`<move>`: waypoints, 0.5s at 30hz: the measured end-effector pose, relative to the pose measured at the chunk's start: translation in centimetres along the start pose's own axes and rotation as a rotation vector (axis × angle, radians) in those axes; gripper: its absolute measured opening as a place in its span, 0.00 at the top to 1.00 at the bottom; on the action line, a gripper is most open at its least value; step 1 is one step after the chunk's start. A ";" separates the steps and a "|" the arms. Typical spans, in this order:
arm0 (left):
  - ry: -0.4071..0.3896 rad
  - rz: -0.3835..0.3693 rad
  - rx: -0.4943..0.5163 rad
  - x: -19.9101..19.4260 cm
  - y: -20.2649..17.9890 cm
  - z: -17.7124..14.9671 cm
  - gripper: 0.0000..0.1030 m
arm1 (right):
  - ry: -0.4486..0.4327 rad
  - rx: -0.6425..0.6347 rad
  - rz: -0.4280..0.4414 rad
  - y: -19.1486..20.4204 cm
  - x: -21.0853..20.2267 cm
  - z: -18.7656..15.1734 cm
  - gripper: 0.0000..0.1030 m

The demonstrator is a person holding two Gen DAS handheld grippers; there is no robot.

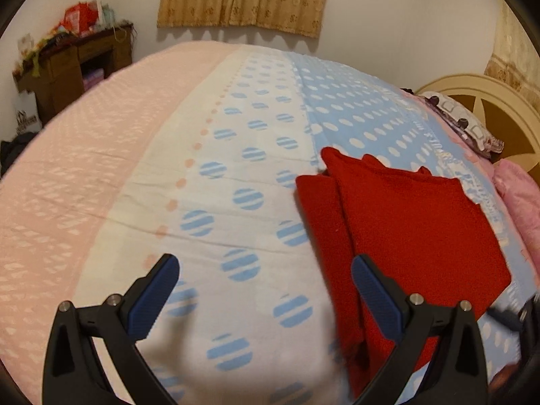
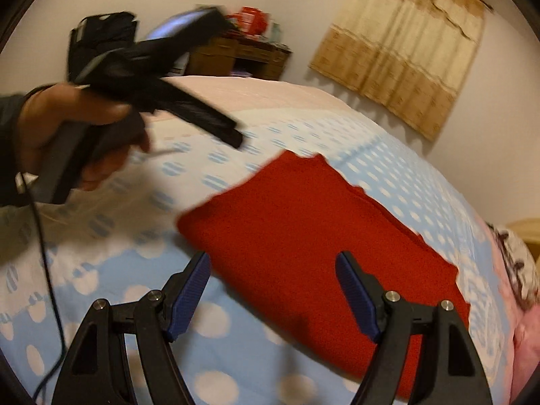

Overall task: Fold small clothes
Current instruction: 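Grasp the folded sweater's side edge with both grippers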

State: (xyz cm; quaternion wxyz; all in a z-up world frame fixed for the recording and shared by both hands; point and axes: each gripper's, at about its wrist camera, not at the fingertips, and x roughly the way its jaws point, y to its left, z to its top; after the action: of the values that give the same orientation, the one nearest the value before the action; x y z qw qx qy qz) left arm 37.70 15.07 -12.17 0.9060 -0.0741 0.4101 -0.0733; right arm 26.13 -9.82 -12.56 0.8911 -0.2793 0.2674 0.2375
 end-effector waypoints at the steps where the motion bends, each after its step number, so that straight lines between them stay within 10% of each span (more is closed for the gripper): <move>1: 0.010 -0.024 -0.016 0.4 0.0 0.3 0.00 | -0.003 -0.011 -0.001 0.5 0.1 0.2 0.25; 9: 0.085 -0.169 -0.059 3.9 -0.9 2.3 0.00 | 0.011 -0.116 -0.036 4.3 2.4 1.3 0.26; 15: 0.100 -0.269 -0.115 6.1 -1.1 3.2 0.04 | 0.055 -0.122 -0.050 4.7 4.3 1.0 0.51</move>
State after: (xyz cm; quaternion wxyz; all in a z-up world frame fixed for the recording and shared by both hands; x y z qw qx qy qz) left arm 44.05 13.05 -14.34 0.8607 -0.1765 0.4447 -0.1742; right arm 27.04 -4.62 -16.25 0.8705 -0.3460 0.2698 0.2231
